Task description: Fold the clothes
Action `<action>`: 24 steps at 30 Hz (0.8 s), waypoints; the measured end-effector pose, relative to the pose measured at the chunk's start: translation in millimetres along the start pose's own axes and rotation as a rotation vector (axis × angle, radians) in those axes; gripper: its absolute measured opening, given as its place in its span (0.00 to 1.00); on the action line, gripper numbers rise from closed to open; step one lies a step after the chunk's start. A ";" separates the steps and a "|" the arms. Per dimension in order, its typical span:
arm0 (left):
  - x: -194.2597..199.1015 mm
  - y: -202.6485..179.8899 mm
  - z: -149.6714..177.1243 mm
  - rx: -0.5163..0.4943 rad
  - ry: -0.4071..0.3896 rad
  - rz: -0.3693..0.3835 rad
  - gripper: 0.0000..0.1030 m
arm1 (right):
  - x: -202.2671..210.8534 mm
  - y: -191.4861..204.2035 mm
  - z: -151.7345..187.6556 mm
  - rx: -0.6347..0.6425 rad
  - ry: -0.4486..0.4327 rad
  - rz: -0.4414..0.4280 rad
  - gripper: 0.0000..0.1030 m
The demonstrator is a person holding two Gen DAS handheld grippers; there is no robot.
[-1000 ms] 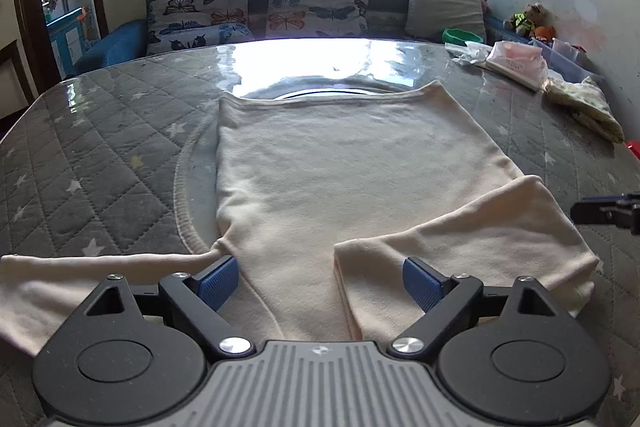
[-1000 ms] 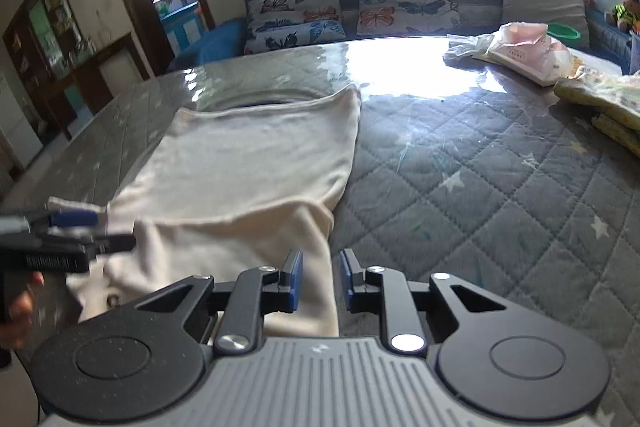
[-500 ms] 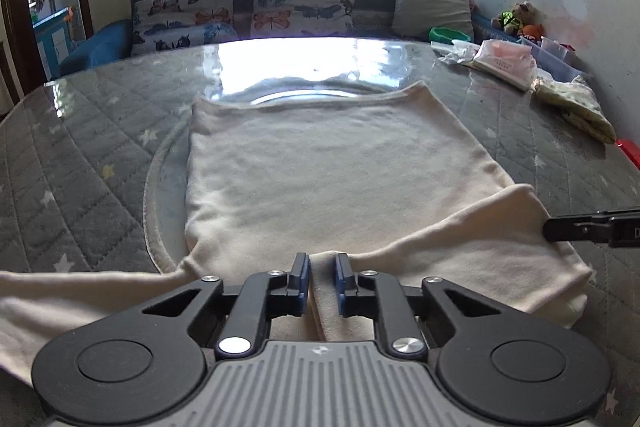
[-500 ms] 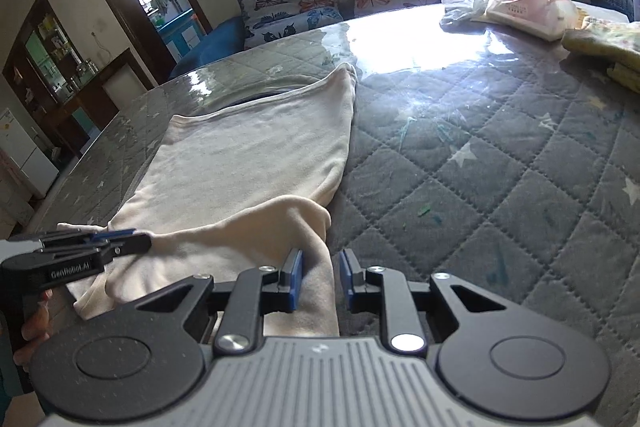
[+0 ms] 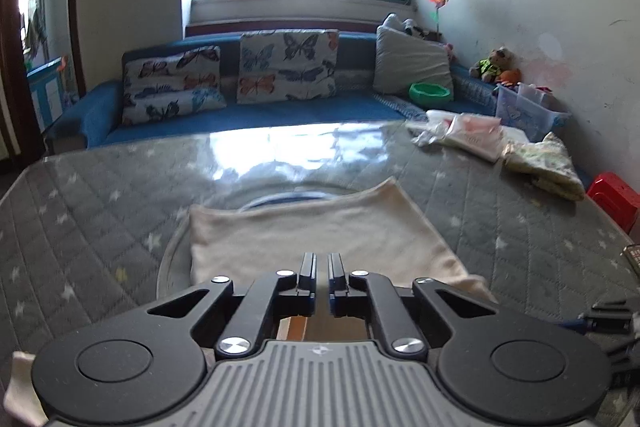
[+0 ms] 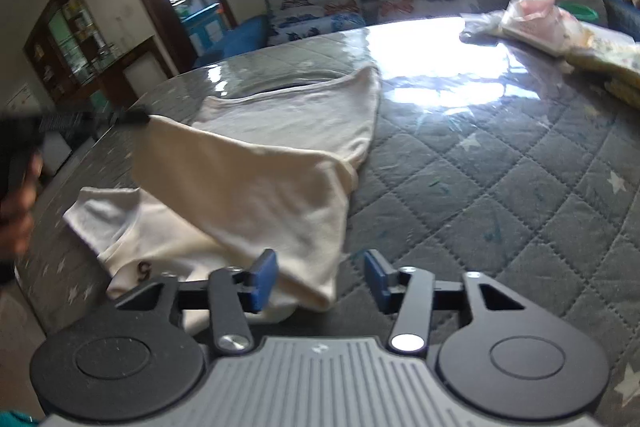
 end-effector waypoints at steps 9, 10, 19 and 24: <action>-22.1 1.6 13.6 -0.004 0.099 -0.030 0.12 | -18.1 23.2 7.6 0.113 -0.017 0.132 0.59; -24.5 1.8 15.1 -0.005 0.110 -0.034 0.20 | -17.7 23.6 7.7 0.115 -0.024 0.140 0.59; -57.5 15.8 41.1 0.038 0.205 -0.084 0.51 | -17.2 12.6 10.6 0.087 -0.027 0.157 0.59; -74.9 24.4 56.4 0.069 0.242 -0.096 0.32 | -18.8 15.8 9.2 0.093 -0.031 0.156 0.59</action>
Point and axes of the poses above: each gripper's, at about its wrist camera, not at the fingertips, and x roughly against the way its jaws point, y to its left, z to its underside, the point moved 3 cm from there along -x, roughly the way its jaws point, and after that the axes turned 15 degrees about y, right-handed, at the moved point
